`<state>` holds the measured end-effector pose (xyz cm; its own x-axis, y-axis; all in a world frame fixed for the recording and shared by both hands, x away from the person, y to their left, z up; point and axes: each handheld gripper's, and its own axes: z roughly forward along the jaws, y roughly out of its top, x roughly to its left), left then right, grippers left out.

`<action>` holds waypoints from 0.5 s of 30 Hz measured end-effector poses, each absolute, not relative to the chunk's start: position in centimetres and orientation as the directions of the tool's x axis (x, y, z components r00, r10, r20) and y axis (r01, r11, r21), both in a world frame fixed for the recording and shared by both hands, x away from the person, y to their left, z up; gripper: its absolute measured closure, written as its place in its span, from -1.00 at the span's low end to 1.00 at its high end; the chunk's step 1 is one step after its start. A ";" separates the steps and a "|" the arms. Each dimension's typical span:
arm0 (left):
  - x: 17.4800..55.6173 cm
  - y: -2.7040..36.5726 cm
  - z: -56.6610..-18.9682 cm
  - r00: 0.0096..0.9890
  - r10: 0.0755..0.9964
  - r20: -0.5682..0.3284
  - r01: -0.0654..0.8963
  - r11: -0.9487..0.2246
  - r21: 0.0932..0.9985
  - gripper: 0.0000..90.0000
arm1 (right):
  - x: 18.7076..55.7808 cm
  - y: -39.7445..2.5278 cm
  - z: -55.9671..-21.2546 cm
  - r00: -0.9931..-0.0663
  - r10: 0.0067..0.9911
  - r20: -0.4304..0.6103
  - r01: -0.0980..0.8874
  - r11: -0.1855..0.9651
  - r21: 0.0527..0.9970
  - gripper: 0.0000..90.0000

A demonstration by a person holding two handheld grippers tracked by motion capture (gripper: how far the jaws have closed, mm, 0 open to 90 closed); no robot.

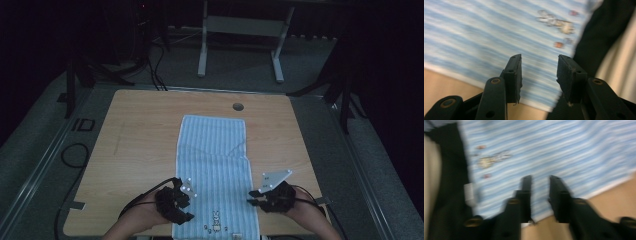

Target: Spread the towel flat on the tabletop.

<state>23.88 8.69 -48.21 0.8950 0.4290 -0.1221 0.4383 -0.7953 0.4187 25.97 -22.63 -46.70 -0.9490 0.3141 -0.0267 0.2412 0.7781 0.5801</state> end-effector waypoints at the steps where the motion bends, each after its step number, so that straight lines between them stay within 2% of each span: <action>1: 24.3 8.7 -48.4 0.891 0.440 -0.112 0.444 -0.790 0.422 0.23 | 26.6 -22.5 -46.7 -0.943 0.327 -0.056 0.235 0.778 0.583 0.84; 3: 25.0 8.5 -49.0 0.882 0.465 -0.076 0.453 -0.794 0.404 0.26 | 28.1 -22.2 -46.8 -0.934 0.354 -0.051 0.258 0.765 0.590 0.99; 8: 27.0 8.6 -50.4 0.855 0.518 -0.027 0.485 -0.780 0.395 0.26 | 31.4 -21.0 -48.9 -0.904 0.422 -0.062 0.318 0.763 0.563 0.99; 12: 27.7 8.8 -51.9 0.848 0.528 -0.057 0.511 -0.782 0.358 0.26 | 32.3 -20.1 -51.2 -0.900 0.433 -0.045 0.350 0.781 0.518 0.99; 15: 27.5 9.0 -52.5 0.843 0.533 -0.074 0.520 -0.772 0.366 0.26 | 32.2 -19.9 -52.5 -0.904 0.425 -0.038 0.354 0.797 0.489 0.99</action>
